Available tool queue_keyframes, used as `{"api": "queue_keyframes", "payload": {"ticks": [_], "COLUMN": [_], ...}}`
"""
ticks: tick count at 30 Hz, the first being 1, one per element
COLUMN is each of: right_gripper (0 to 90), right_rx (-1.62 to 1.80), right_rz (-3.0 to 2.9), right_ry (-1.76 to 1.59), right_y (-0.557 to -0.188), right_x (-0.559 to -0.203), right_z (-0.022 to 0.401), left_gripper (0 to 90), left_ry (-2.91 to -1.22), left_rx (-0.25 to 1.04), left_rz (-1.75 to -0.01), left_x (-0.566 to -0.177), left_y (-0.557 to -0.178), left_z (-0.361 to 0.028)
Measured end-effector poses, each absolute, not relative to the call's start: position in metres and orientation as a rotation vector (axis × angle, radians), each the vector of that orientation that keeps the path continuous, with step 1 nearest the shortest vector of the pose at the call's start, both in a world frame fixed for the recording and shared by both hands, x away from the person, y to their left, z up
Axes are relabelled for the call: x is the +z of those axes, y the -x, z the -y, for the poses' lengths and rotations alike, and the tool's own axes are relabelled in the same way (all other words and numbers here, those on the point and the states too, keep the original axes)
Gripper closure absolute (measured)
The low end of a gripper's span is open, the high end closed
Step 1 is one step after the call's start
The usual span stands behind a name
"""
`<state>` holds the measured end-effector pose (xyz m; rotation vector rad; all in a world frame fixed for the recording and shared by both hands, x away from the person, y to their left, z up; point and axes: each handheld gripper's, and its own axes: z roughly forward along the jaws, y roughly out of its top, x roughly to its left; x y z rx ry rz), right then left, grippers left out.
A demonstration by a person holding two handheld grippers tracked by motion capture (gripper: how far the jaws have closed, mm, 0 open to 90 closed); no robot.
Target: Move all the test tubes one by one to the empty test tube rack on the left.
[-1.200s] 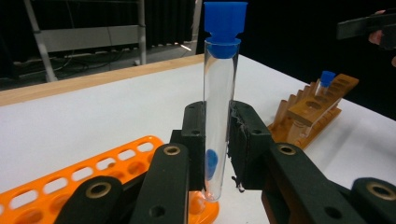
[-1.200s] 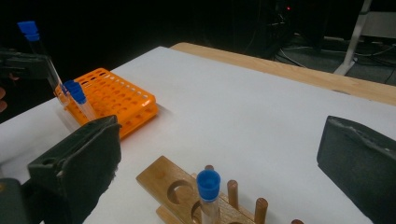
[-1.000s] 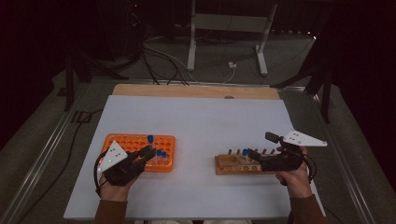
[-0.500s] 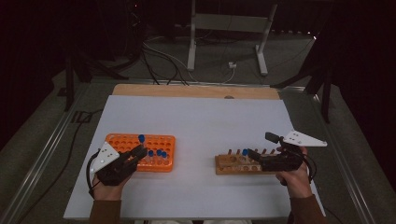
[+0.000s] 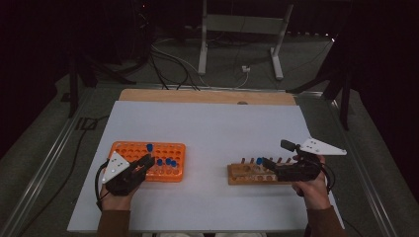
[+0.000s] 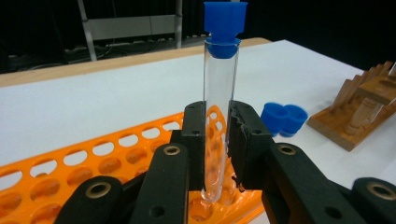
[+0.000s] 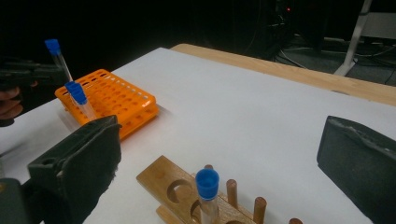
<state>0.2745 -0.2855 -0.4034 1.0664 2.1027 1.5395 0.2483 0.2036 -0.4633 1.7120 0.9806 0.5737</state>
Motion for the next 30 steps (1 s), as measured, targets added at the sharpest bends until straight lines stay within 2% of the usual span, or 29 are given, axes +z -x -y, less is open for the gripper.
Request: {"api": "queue_keyframes", "payload": {"ticks": [30], "right_gripper": [0.0], "right_rx": [1.540], "right_rz": [-2.098], "right_ry": [-1.078], "right_y": [-0.275], "right_x": [-0.405], "right_z": [0.289], "left_gripper": [78.1], "left_ry": [-1.890], "left_rx": [0.562], "left_rz": [-1.063], "left_x": [-0.485], "left_y": [-0.251], "left_z": [-0.201]}}
